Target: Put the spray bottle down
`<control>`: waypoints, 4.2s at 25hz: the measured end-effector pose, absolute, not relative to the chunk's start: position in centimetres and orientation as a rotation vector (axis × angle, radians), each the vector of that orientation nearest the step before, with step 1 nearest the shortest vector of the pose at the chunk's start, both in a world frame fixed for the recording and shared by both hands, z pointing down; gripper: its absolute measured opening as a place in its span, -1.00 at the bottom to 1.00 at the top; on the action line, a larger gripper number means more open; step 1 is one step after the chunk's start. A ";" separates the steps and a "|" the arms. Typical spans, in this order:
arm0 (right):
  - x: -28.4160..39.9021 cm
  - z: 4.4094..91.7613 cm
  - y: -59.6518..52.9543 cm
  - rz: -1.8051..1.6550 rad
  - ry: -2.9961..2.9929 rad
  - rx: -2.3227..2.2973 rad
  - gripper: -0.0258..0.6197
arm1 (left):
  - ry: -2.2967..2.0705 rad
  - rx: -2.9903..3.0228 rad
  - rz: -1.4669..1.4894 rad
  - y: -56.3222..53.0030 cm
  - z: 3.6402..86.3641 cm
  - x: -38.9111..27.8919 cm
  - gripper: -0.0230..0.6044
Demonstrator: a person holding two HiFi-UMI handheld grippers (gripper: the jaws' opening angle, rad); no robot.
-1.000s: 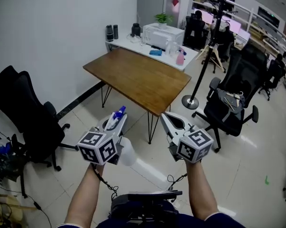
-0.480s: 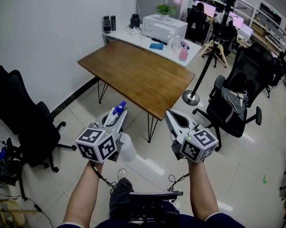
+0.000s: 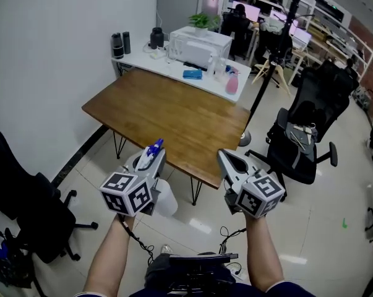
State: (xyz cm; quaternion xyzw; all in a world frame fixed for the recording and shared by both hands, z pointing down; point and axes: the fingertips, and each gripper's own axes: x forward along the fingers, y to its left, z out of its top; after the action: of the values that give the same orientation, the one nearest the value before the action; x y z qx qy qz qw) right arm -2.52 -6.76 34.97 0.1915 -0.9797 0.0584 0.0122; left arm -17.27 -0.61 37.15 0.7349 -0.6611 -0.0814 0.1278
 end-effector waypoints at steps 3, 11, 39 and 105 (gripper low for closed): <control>-3.6 34.6 -9.0 0.179 -3.053 0.653 -0.90 | -1.889 2.165 -0.232 -3.1 37.2 -18.7 -0.68; -7.0 35.1 -15.5 0.216 -3.080 0.632 -0.90 | -1.875 2.164 -0.207 -10.1 38.4 -21.4 -0.68; -7.7 36.4 -36.0 0.302 -3.021 0.924 -0.90 | -1.659 2.389 -0.164 -38.0 37.2 -21.0 -0.68; -4.5 40.3 -36.9 0.394 -2.875 1.158 -0.90 | -1.613 2.648 0.008 -42.5 43.2 -16.9 0.18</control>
State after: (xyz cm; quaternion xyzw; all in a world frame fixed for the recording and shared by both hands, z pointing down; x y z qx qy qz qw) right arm -4.50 -36.90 40.32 0.3705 -0.9202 0.1261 0.0088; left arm -16.89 -42.48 43.19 0.8538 -0.5201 0.0026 0.0206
